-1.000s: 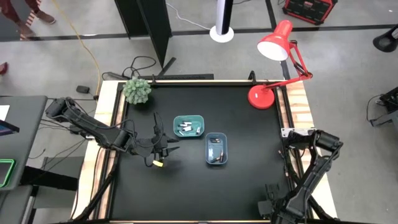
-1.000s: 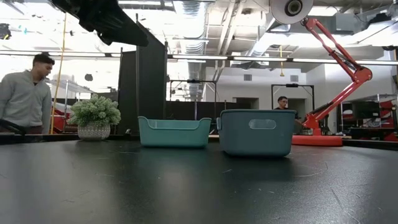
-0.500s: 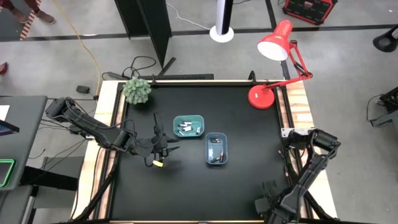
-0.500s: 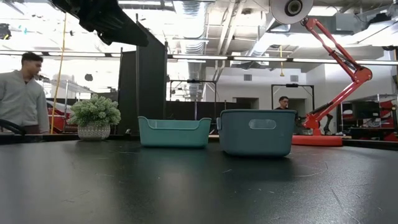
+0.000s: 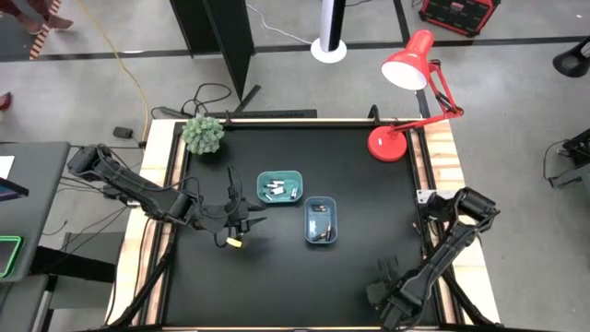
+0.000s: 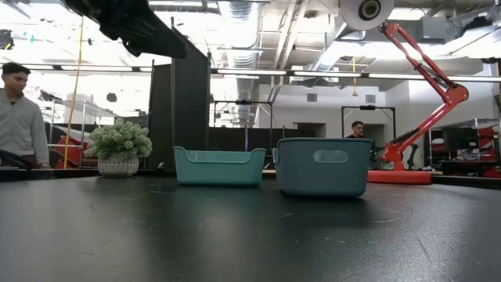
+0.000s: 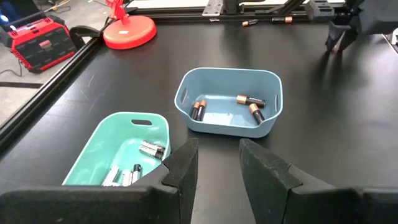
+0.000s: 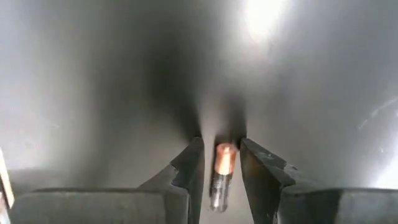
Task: Sort batteries
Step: Put the black battery into the blue bin
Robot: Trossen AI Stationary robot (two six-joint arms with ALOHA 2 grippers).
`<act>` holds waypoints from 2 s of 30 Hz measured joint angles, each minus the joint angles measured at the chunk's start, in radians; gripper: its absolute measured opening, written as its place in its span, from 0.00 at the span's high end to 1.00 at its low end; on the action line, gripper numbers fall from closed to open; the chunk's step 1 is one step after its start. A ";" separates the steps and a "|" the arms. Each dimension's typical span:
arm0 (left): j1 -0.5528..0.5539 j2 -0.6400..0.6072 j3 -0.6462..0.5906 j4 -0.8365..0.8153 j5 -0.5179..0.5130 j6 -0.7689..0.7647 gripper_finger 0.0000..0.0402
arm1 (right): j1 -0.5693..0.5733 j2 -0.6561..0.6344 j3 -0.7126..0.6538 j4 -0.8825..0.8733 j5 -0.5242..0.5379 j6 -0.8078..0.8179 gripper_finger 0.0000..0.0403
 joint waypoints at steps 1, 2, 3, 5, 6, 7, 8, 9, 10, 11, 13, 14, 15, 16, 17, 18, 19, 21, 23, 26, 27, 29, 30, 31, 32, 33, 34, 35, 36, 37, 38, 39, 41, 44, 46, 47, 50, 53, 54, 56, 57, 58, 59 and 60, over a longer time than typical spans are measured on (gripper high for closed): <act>0.000 0.000 0.000 0.000 0.000 0.000 0.72 | 0.003 -0.002 -0.008 -0.008 -0.008 0.005 0.71; 0.000 0.000 0.000 -0.001 0.000 0.000 0.72 | 0.007 -0.003 -0.018 -0.019 -0.013 0.017 0.71; 0.000 0.000 0.000 -0.001 0.000 0.000 0.72 | 0.008 -0.003 -0.028 -0.026 -0.015 0.025 0.71; 0.000 0.000 0.000 -0.007 0.000 0.001 0.72 | 0.008 -0.005 -0.041 -0.025 -0.019 0.035 0.71; 0.000 0.000 0.000 -0.010 0.000 0.000 0.72 | 0.007 -0.005 -0.042 -0.027 -0.024 0.035 0.71; 0.000 0.000 0.000 -0.011 0.000 0.001 0.72 | 0.005 -0.005 -0.043 -0.028 -0.026 0.035 0.71; 0.000 0.000 0.000 -0.012 0.000 0.000 0.72 | 0.004 -0.005 -0.043 -0.030 -0.027 0.035 0.71; 0.000 0.000 0.000 -0.014 0.000 0.000 0.72 | 0.004 -0.005 -0.043 -0.031 -0.028 0.035 0.71; 0.000 0.000 0.000 -0.014 0.000 0.000 0.72 | 0.004 -0.004 -0.043 -0.032 -0.028 0.035 0.71; 0.000 0.000 0.000 -0.014 0.000 0.000 0.72 | 0.005 -0.004 -0.043 -0.033 -0.029 0.035 0.71; 0.000 0.000 0.000 -0.014 0.000 0.000 0.72 | 0.006 -0.004 -0.044 -0.034 -0.030 0.035 0.71; 0.000 0.000 0.000 -0.014 0.000 0.000 0.72 | 0.007 -0.003 -0.044 -0.034 -0.030 0.035 0.71; 0.000 0.000 0.000 -0.014 0.000 0.000 0.72 | 0.007 -0.003 -0.044 -0.034 -0.031 0.035 0.71; 0.000 0.000 0.000 -0.015 0.000 0.000 0.72 | 0.007 -0.003 -0.044 -0.034 -0.033 0.035 0.71; 0.000 0.000 0.000 -0.015 0.000 0.000 0.72 | 0.007 -0.003 -0.045 -0.034 -0.033 0.035 0.72; 0.000 0.000 0.000 -0.015 0.000 0.000 0.72 | 0.007 -0.003 -0.045 -0.033 -0.033 0.035 0.73; 0.000 0.000 0.000 -0.015 0.000 0.000 0.72 | 0.007 -0.003 -0.045 -0.033 -0.034 0.035 0.74; 0.000 0.000 0.000 -0.015 0.000 0.000 0.72 | 0.004 -0.002 -0.045 -0.033 -0.036 0.034 0.78; 0.000 0.000 0.000 -0.015 0.000 0.000 0.72 | 0.001 -0.002 -0.046 -0.033 -0.039 0.032 0.82; 0.000 0.000 0.000 -0.015 0.000 0.000 0.72 | 0.001 -0.001 -0.046 -0.028 -0.040 0.032 0.87; 0.000 0.000 0.000 -0.015 0.000 0.000 0.72 | 0.001 -0.001 -0.046 -0.025 -0.040 0.030 0.89; 0.000 0.000 0.000 -0.015 0.000 0.000 0.72 | 0.001 -0.001 -0.046 -0.017 -0.040 0.026 0.92; 0.000 0.000 0.000 -0.015 0.000 0.000 0.72 | 0.000 -0.001 -0.046 -0.017 -0.040 0.025 0.93; 0.000 0.000 0.000 -0.015 0.000 0.000 0.72 | 0.000 -0.001 -0.046 -0.016 -0.040 0.025 0.94; 0.000 0.000 0.000 -0.015 0.000 0.000 0.72 | 0.000 -0.001 -0.046 -0.015 -0.040 0.025 0.95; 0.000 0.000 0.000 -0.015 0.000 0.000 0.72 | 0.000 -0.001 -0.046 -0.015 -0.040 0.025 0.95; 0.000 0.000 0.000 -0.015 0.000 0.000 0.72 | 0.000 -0.001 -0.046 -0.014 -0.040 0.025 0.95; 0.000 0.000 0.000 -0.015 0.000 0.000 0.72 | 0.000 -0.001 -0.046 -0.014 -0.040 0.025 0.95; 0.000 0.000 0.000 -0.015 0.000 0.000 0.72 | 0.000 -0.001 -0.046 -0.014 -0.040 0.025 0.95; 0.000 0.000 0.000 -0.015 0.000 0.000 0.72 | 0.000 -0.001 -0.044 -0.015 -0.040 0.024 0.95; 0.000 0.000 0.000 -0.015 0.000 0.000 0.72 | 0.000 0.000 -0.042 -0.015 -0.040 0.021 0.95; 0.000 0.000 0.000 -0.015 0.000 0.000 0.72 | 0.000 0.000 -0.039 -0.017 -0.040 0.018 0.95; 0.000 0.000 0.000 -0.015 0.000 0.000 0.72 | 0.000 0.002 -0.031 -0.022 -0.039 0.016 0.95; 0.000 0.000 0.000 -0.015 0.000 0.000 0.72 | 0.000 0.002 -0.019 -0.037 -0.039 0.016 0.95; 0.000 0.000 0.000 -0.015 0.000 0.000 0.72 | 0.000 0.003 -0.014 -0.047 -0.039 0.016 0.95; 0.000 0.000 0.000 -0.015 0.000 0.000 0.72 | 0.000 0.003 -0.011 -0.049 -0.039 0.015 0.95; 0.000 0.000 0.000 -0.015 0.000 0.000 0.72 | 0.000 0.004 -0.009 -0.053 -0.038 0.014 0.95; 0.000 0.000 0.000 -0.015 0.000 0.000 0.72 | 0.000 0.004 -0.008 -0.054 -0.037 0.014 0.95; 0.000 0.000 0.000 -0.015 0.000 0.000 0.72 | 0.000 0.004 -0.008 -0.055 -0.037 0.014 0.95; 0.000 0.000 0.000 -0.015 0.000 0.000 0.72 | 0.000 0.003 -0.007 -0.056 -0.036 0.014 0.95; 0.000 0.000 0.000 -0.015 0.000 0.000 0.72 | 0.000 0.001 -0.007 -0.057 -0.036 0.014 0.95; 0.000 0.000 0.000 -0.015 0.000 0.000 0.72 | 0.000 -0.002 -0.007 -0.059 -0.036 0.014 0.95; 0.000 0.000 0.000 -0.015 0.000 0.000 0.72 | 0.000 -0.006 -0.008 -0.059 -0.035 0.014 0.95; 0.000 0.000 0.000 -0.015 0.000 0.000 0.72 | -0.001 -0.013 -0.009 -0.061 -0.032 0.016 0.95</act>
